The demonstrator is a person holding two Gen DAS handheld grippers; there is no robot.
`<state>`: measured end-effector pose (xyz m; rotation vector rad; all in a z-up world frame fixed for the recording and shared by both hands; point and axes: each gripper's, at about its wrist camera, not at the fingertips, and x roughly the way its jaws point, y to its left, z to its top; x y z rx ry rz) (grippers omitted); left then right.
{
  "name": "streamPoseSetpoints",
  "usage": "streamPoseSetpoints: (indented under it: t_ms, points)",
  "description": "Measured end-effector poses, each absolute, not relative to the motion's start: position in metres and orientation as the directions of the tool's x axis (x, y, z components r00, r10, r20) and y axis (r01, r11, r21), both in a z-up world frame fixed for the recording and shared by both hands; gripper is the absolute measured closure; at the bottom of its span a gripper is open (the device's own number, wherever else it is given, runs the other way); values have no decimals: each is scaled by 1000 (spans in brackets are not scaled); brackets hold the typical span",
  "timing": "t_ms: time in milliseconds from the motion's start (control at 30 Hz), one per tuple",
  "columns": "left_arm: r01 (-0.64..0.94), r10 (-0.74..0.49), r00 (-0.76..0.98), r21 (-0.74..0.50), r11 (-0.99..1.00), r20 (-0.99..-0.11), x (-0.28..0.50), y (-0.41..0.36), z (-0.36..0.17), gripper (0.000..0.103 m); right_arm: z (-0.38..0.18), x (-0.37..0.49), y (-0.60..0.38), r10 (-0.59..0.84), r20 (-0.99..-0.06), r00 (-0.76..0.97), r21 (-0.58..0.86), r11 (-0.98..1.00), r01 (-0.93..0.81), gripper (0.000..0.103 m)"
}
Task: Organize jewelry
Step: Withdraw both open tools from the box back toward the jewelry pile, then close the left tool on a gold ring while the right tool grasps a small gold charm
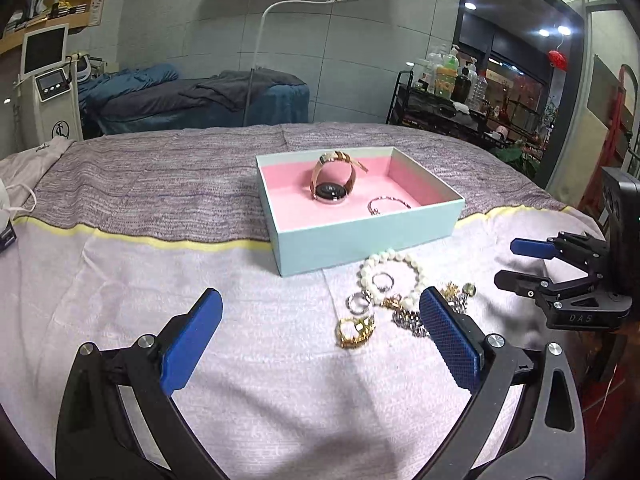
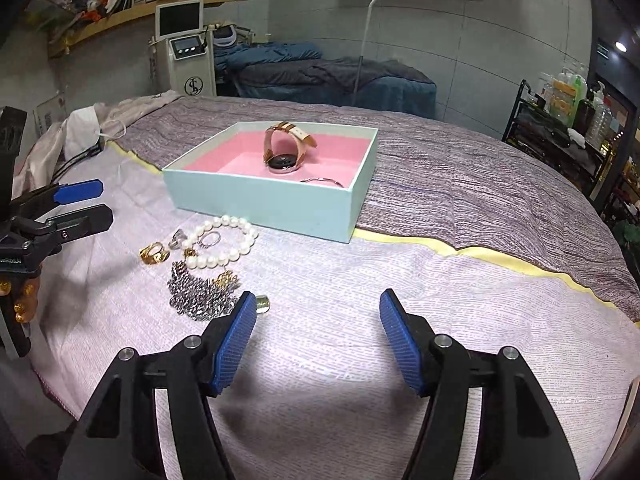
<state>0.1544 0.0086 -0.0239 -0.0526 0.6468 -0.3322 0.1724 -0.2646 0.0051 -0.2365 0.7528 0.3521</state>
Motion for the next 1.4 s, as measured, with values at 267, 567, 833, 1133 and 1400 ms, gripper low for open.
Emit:
streamPoseSetpoints:
  t_ms: [267,567,833,1133,1400]
  points:
    - [330,-315,676,-108,938,-666,149,-7,-53,45,-11,164,-251,218,-744,631,-133,878,-459,58]
    - [345,-289,667,-59,937,-687,166,-24,-61,59,-14,175,-243,246,-757,605,-105,869,-484,66]
    - [344,-304,658,-83,935,-689,173,-27,-60,65,-15,184,-234,260,-773,579,-84,862,-499,76]
    - [334,-319,655,-116,936,-685,172,-27,-60,78,-16,183,-232,275,-771,574,-63,864,-499,90]
    - [305,-336,671,-167,938,-661,162,-20,-59,78,-14,177,-241,300,-751,589,-9,887,-462,90]
